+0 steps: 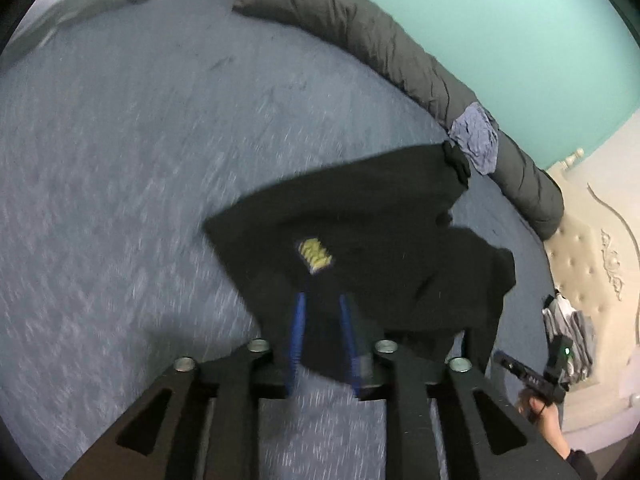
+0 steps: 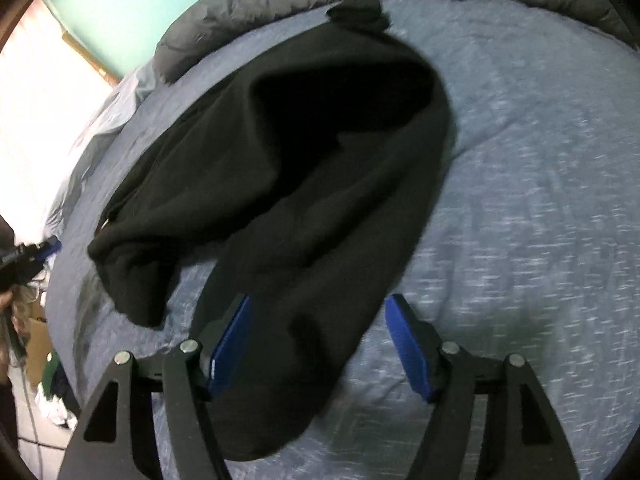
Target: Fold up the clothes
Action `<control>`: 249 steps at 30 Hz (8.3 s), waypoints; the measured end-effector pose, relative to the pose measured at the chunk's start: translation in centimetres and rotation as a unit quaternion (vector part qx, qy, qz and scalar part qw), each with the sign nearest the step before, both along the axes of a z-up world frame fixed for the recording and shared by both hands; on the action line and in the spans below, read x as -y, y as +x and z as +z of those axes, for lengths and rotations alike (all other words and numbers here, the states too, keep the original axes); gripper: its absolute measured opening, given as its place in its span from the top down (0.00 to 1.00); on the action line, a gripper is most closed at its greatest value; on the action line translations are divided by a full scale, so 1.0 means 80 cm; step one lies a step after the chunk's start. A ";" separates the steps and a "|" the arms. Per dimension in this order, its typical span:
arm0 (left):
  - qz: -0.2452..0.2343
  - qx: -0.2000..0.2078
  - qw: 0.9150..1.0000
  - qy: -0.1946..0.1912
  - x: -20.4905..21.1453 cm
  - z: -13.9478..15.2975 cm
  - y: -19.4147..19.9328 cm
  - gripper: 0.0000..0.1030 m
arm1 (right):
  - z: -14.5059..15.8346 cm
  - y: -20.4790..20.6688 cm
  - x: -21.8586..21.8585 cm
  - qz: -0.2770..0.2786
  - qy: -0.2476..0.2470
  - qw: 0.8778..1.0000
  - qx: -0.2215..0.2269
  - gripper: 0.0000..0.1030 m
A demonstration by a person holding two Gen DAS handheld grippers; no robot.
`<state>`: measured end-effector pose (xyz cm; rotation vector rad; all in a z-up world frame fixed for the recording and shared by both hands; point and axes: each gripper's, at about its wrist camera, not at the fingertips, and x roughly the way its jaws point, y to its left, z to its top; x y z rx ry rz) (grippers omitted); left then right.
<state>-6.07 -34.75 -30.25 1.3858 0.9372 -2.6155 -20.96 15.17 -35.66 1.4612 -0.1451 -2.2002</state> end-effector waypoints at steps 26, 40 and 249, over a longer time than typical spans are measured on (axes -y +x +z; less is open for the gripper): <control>-0.104 0.048 0.993 0.030 -0.237 -0.099 -0.052 0.50 | 0.036 0.008 -0.055 0.030 -0.012 0.998 -0.059 0.97; -0.125 0.061 0.990 -0.027 -0.220 -0.101 -0.061 1.00 | 0.161 0.018 -0.171 -0.027 0.074 0.982 -0.170 0.97; -0.038 -0.054 0.997 -0.049 -0.165 -0.090 -0.161 0.50 | 0.082 -0.151 -0.132 -0.080 -0.002 0.994 -0.067 0.93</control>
